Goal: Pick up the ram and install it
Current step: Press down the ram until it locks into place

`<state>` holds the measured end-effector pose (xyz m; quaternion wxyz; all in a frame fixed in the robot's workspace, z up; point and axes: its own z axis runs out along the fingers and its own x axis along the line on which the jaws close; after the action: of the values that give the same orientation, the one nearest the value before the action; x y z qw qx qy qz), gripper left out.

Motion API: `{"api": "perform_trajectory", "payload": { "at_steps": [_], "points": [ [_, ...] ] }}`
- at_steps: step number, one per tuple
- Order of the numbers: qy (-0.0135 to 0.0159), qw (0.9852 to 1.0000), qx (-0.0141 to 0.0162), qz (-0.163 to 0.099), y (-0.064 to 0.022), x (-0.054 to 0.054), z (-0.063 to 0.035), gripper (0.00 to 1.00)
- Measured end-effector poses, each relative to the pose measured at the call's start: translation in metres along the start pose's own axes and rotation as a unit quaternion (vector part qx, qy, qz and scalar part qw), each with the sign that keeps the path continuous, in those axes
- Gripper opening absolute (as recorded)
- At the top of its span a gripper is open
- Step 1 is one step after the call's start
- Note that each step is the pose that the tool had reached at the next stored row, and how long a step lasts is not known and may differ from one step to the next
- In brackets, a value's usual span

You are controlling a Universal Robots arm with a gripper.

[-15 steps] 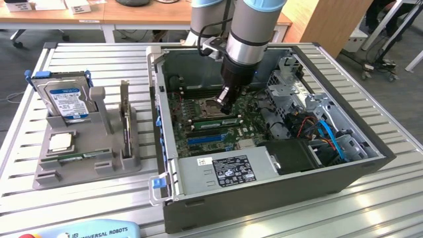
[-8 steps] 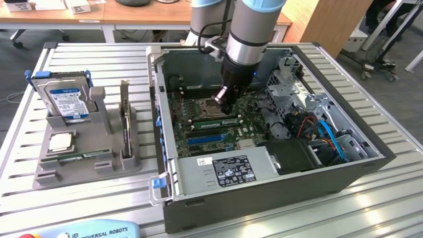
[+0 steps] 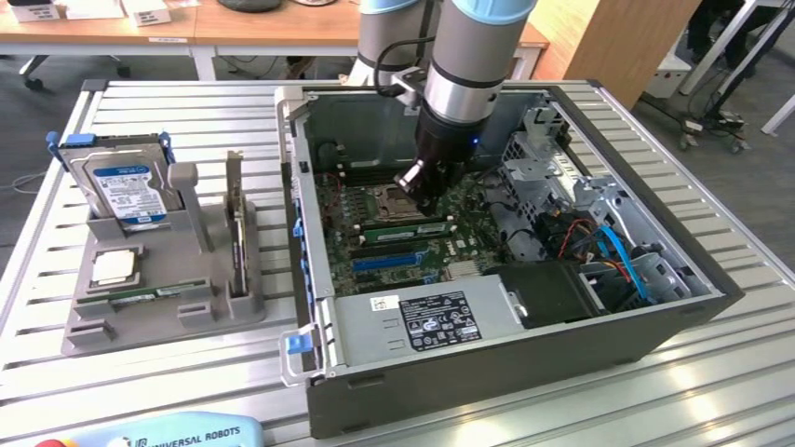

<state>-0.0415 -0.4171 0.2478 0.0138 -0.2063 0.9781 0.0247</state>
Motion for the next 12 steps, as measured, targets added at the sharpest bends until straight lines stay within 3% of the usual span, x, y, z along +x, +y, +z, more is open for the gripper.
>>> {"api": "perform_trajectory", "payload": {
  "at_steps": [6, 12],
  "points": [
    [-0.0023, 0.9985, 0.002, 0.055, 0.0, 0.0, 0.0008, 0.1],
    [-0.0046, 0.9941, 0.004, 0.109, -0.0001, 0.0001, 0.0015, 0.1]
  ]
}}
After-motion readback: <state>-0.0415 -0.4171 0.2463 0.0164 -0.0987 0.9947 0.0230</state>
